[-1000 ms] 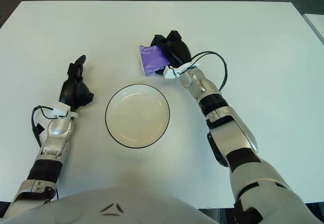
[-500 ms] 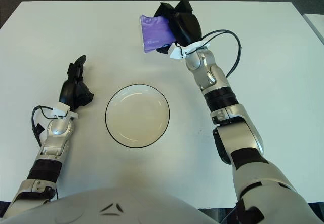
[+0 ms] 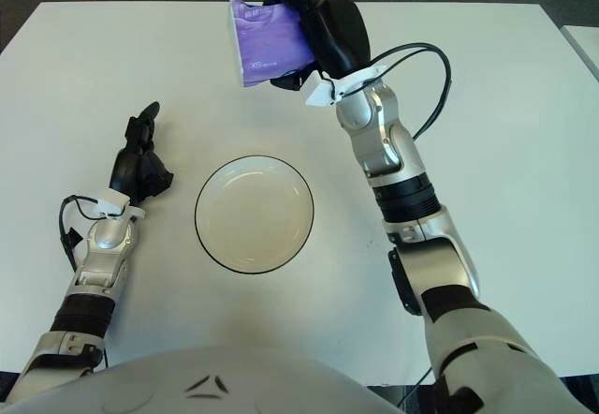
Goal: Put the tissue paper into the plate.
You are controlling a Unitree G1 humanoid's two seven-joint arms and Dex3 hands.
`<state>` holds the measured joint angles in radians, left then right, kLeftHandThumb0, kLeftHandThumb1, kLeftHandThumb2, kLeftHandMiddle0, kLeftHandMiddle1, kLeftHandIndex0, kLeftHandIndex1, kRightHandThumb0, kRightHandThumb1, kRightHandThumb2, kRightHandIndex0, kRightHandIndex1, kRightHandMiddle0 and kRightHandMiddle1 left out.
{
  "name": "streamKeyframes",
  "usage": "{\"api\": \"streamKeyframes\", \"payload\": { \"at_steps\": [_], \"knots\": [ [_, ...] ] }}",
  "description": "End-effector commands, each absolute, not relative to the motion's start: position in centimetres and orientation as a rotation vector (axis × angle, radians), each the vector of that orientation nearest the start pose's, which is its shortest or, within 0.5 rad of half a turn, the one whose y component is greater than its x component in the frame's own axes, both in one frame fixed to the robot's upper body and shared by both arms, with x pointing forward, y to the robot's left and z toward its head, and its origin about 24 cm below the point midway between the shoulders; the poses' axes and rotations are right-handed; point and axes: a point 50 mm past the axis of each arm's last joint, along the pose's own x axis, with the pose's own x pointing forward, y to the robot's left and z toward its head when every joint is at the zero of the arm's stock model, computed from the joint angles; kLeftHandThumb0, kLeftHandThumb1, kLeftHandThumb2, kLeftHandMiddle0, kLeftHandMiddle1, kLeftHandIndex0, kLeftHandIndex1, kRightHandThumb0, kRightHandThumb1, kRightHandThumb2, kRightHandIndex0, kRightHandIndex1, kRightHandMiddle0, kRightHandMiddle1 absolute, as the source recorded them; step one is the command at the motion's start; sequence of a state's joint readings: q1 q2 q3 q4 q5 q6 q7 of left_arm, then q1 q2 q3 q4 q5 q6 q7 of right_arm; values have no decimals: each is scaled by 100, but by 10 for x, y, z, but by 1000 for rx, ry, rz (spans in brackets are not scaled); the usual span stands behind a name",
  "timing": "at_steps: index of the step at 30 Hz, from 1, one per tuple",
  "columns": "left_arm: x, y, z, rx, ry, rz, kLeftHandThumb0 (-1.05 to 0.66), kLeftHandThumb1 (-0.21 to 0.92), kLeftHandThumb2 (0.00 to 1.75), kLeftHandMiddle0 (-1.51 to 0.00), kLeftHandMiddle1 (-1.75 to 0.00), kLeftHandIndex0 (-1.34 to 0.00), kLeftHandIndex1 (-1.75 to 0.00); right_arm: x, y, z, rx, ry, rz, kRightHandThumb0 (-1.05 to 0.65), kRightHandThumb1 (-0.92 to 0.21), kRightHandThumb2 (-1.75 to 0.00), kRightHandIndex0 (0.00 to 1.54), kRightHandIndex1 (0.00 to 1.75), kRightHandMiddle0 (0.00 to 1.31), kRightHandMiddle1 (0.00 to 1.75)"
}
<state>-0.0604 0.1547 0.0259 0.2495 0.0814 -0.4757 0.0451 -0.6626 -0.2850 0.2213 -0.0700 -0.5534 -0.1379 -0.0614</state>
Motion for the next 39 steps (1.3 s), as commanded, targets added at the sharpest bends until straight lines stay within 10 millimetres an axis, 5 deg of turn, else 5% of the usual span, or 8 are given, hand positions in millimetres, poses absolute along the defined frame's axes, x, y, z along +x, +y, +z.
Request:
{"api": "streamKeyframes", "payload": {
  "at_steps": [1, 18, 29, 39],
  "knots": [
    [232, 177, -2, 198, -68, 10, -93, 92, 123, -7, 0, 0, -41, 290, -86, 233, -744, -920, 188, -18, -36, -122, 134, 175, 105, 175],
    [228, 176, -2, 193, -58, -30, -94, 92, 120, -8, -1, 0, -45, 232, -73, 212, -731, -950, 786, -10, -28, -136, 123, 175, 100, 175],
    [230, 172, -3, 49, -90, -30, -91, 92, 111, -11, -2, 0, -49, 212, -84, 196, -799, -1045, 834, -7, -26, -137, 117, 175, 95, 175],
    [232, 177, -2, 179, -85, -7, -94, 92, 116, -11, -2, 0, -44, 207, -83, 191, -736, -1084, 828, -9, -30, -132, 122, 175, 95, 175]
  ]
}}
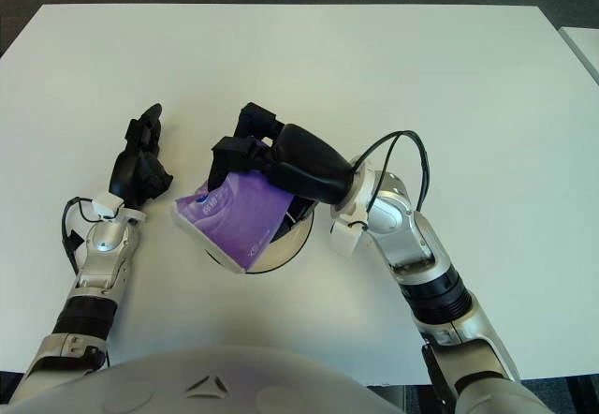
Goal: Put the tissue paper into the plate.
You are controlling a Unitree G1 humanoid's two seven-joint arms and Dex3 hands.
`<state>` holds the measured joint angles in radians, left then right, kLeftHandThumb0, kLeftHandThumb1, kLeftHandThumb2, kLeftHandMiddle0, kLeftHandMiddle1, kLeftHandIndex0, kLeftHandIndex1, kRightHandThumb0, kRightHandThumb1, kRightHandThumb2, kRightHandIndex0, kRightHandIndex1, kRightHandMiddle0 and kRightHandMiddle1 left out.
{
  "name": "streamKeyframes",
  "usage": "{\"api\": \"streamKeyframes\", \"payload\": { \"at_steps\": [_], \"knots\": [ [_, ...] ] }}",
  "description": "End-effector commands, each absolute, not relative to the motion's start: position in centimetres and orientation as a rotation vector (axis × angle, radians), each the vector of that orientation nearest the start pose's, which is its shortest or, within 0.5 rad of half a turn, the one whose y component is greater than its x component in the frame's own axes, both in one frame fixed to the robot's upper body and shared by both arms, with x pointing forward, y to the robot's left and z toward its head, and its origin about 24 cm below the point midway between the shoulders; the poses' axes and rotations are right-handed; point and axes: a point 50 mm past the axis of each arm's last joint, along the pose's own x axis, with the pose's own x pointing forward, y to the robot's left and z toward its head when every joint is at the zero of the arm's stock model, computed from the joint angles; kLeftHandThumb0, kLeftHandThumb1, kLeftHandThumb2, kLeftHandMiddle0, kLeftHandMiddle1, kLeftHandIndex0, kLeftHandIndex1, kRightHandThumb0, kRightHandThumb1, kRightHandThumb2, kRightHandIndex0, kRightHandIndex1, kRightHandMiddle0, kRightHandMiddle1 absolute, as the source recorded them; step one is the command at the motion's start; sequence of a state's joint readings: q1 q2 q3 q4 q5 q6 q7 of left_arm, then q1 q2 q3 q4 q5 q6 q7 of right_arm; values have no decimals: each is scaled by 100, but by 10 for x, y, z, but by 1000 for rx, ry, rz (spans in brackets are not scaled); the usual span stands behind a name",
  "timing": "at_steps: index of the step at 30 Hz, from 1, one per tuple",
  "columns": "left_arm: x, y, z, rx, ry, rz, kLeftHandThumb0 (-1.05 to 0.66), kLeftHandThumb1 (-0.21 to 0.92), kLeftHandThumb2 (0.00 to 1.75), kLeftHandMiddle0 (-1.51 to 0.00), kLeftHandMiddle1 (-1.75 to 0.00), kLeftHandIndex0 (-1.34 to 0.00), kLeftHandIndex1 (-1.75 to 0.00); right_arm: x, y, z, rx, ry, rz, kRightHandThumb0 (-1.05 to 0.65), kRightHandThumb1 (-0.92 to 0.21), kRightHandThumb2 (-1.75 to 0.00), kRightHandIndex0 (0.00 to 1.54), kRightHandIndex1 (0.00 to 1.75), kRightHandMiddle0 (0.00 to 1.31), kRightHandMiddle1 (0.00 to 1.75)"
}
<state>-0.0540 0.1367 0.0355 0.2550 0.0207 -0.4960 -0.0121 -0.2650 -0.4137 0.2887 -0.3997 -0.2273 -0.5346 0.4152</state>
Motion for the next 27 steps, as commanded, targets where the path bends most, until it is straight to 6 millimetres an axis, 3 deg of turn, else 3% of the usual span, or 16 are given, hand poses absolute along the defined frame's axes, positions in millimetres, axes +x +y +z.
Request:
{"api": "streamKeyframes", "payload": {
  "at_steps": [1, 19, 20, 22, 25, 27],
  "knots": [
    [233, 177, -1, 190, -89, -8, -94, 92, 117, -11, -2, 0, -43, 207, -83, 191, -733, -1086, 831, -9, -31, -131, 122, 175, 95, 175],
    [232, 177, 0, 186, -92, -33, -95, 92, 120, -9, -1, 0, -43, 212, -81, 192, -742, -1096, 787, -17, -36, -123, 120, 175, 91, 175],
    [232, 177, 0, 170, -94, -42, -95, 92, 118, -9, -1, 0, -42, 213, -81, 193, -744, -1093, 781, -26, -41, -118, 105, 175, 75, 175],
    [231, 176, 1, 143, -101, -68, -95, 92, 116, -9, -1, 0, -40, 215, -81, 194, -773, -1083, 779, -33, -49, -108, 84, 175, 59, 175],
    [227, 175, 4, 105, -112, -101, -95, 92, 114, -10, -1, 0, -40, 216, -81, 195, -859, -1070, 797, -37, -61, -93, 57, 175, 43, 175],
    [226, 175, 6, 90, -127, -116, -94, 92, 113, -12, -2, 0, -41, 217, -81, 196, -947, -1066, 826, -37, -75, -75, 29, 166, 33, 175]
  ]
}}
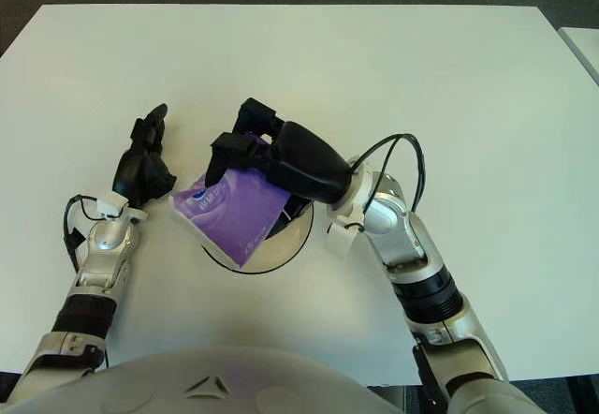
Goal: Put the tissue paper into the plate.
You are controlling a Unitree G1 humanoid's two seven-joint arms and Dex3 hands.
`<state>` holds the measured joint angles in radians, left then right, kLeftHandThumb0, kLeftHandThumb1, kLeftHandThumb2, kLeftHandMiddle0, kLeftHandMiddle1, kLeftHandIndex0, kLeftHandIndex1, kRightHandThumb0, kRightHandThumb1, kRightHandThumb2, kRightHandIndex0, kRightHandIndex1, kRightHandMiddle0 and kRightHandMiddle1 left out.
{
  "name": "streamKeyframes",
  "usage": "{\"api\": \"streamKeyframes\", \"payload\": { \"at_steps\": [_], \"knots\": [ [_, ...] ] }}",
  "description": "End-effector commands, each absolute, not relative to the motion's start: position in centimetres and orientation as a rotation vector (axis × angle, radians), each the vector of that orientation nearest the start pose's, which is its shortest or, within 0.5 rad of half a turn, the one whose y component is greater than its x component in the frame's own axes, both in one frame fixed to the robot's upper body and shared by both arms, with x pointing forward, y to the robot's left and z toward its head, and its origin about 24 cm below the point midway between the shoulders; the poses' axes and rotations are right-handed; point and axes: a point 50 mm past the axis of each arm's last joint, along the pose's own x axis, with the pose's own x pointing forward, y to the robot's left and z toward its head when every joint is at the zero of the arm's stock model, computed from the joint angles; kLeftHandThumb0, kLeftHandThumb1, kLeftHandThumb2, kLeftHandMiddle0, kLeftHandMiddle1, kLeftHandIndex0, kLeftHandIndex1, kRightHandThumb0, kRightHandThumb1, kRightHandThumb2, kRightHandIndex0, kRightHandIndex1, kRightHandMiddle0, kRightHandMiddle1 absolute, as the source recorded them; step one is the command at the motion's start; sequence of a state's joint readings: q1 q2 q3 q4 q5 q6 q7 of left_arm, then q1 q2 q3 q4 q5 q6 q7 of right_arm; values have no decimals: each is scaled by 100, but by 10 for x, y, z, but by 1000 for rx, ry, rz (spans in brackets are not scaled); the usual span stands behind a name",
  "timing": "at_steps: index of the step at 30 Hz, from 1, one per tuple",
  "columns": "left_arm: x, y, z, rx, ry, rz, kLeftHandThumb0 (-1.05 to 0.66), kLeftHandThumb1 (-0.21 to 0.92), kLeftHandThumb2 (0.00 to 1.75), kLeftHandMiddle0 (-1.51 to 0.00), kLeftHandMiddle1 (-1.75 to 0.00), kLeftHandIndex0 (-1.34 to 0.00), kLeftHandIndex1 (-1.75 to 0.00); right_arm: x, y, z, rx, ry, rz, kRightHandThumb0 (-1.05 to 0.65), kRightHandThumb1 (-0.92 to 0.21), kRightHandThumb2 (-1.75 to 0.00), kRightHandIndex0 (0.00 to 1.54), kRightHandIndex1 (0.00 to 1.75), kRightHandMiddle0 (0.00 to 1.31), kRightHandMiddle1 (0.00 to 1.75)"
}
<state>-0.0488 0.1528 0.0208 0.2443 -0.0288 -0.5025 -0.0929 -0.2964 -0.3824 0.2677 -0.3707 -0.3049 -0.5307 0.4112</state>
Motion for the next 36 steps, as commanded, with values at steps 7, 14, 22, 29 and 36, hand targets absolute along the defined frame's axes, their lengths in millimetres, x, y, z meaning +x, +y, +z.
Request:
{"api": "streamKeyframes", "payload": {
  "at_steps": [7, 14, 22, 29, 36],
  "knots": [
    [231, 175, 10, 85, -162, -131, -93, 92, 107, -15, -3, 0, -28, 226, -87, 199, -1126, -1068, 886, -91, -91, -71, 2, 24, 2, 11],
    [229, 180, 9, 145, -170, -102, -92, 92, 108, -15, -3, 0, -21, 228, -86, 200, -1182, -1076, 906, -103, -92, -71, 0, 2, 0, 1],
    [226, 185, 5, 227, -163, -66, -92, 92, 112, -14, -2, 0, -20, 231, -87, 202, -1153, -1018, 964, -105, -92, -58, 0, 0, 0, 0],
    [229, 187, -1, 252, -160, -60, -93, 92, 114, -13, -1, 0, -19, 234, -89, 203, -1143, -964, 993, -105, -92, -53, 0, 0, 0, 0],
    [233, 189, -5, 244, -155, -70, -94, 92, 114, -11, 0, 0, -14, 236, -91, 204, -1155, -945, 997, -105, -92, -55, 0, 0, 0, 0]
  ]
}}
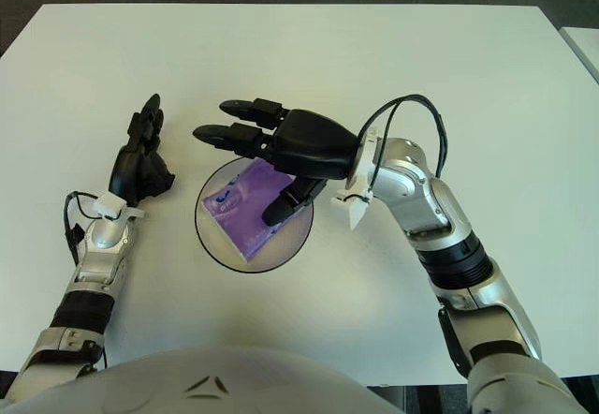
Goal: Put the tissue paper into the plate.
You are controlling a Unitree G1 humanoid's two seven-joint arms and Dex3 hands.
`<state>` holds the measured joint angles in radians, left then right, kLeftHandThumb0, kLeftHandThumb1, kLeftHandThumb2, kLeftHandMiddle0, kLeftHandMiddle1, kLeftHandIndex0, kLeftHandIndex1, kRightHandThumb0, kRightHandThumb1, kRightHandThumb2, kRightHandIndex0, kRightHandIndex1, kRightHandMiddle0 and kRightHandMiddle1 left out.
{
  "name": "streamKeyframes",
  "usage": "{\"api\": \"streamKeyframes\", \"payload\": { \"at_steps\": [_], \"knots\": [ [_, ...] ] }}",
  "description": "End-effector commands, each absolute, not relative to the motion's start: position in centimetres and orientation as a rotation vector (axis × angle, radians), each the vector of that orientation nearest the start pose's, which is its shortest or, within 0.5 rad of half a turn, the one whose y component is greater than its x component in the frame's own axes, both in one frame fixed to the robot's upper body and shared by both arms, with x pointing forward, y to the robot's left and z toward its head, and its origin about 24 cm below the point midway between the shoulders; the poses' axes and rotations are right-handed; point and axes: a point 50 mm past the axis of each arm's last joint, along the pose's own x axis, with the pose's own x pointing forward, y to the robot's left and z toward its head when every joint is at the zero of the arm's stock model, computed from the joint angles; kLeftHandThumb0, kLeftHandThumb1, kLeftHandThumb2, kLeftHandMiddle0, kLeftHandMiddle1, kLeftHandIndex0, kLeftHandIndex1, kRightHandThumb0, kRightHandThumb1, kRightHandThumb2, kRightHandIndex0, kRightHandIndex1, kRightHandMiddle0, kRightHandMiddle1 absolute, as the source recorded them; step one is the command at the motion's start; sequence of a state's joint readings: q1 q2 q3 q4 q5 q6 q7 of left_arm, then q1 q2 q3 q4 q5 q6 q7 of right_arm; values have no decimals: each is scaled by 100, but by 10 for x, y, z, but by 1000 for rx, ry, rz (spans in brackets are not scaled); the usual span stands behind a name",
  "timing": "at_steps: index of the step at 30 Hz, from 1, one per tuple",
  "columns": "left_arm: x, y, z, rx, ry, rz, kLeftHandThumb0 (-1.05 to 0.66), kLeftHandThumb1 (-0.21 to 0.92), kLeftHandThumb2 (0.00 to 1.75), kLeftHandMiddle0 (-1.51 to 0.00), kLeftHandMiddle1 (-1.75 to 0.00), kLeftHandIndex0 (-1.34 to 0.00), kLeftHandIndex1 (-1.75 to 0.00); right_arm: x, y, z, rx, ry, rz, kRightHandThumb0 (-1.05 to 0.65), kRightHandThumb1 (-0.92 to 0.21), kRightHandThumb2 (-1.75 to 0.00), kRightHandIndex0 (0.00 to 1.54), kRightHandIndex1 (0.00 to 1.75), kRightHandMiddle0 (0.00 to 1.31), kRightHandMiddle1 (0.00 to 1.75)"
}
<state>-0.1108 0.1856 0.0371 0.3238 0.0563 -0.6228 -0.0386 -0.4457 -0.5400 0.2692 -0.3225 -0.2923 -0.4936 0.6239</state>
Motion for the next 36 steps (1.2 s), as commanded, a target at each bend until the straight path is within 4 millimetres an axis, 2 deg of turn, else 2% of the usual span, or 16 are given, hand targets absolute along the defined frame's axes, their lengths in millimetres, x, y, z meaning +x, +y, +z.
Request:
{"api": "streamKeyframes", "payload": {
  "at_steps": [1, 10, 16, 20, 23, 26, 27, 29, 32, 36],
  "knots": [
    [233, 189, -5, 237, -153, -80, -94, 92, 114, -11, 0, 0, -14, 236, -91, 205, -1161, -945, 998, -105, -92, -55, 0, 0, 0, 0],
    [235, 190, -8, 175, -137, -122, -96, 92, 109, -8, 0, 0, -6, 238, -92, 206, -1179, -944, 1002, -105, -92, -58, 0, 0, 0, 0],
    [238, 192, -11, 174, -125, -84, -96, 92, 108, -7, 0, 0, -1, 244, -96, 208, -1080, -893, 950, -105, -92, -58, 0, 0, 0, 0],
    [234, 188, -4, 180, -149, -60, -96, 92, 109, -8, -1, -1, -1, 250, -98, 209, -999, -872, 889, -105, -92, -64, 0, 0, 0, 0],
    [233, 186, -1, 189, -138, -54, -96, 92, 112, -9, -2, -3, -2, 268, -109, 224, -918, -823, 771, -105, -92, -66, 0, 0, 0, 0],
    [234, 187, -3, 191, -120, -55, -96, 92, 114, -11, -2, -5, -4, 274, -114, 228, -891, -787, 691, -105, -92, -66, 0, 0, 0, 0],
    [234, 186, -3, 197, -116, -50, -96, 92, 114, -11, -2, -6, -4, 276, -116, 227, -883, -763, 657, -105, -92, -66, 0, 0, 0, 0],
    [234, 186, -3, 207, -111, -40, -95, 92, 114, -12, -2, -2, -17, 278, -118, 226, -867, -724, 609, -104, -92, -65, 1, 0, 2, 1],
    [233, 186, -5, 214, -95, -13, -95, 92, 115, -13, -2, -1, -26, 286, -125, 213, -704, -633, 494, -102, -92, -63, 2, 1, 4, 3],
    [232, 185, -5, 203, -85, 6, -94, 92, 117, -13, -1, 0, -31, 302, -126, 191, -498, -569, 337, -99, -92, -61, 8, 3, 1, 22]
  ]
}}
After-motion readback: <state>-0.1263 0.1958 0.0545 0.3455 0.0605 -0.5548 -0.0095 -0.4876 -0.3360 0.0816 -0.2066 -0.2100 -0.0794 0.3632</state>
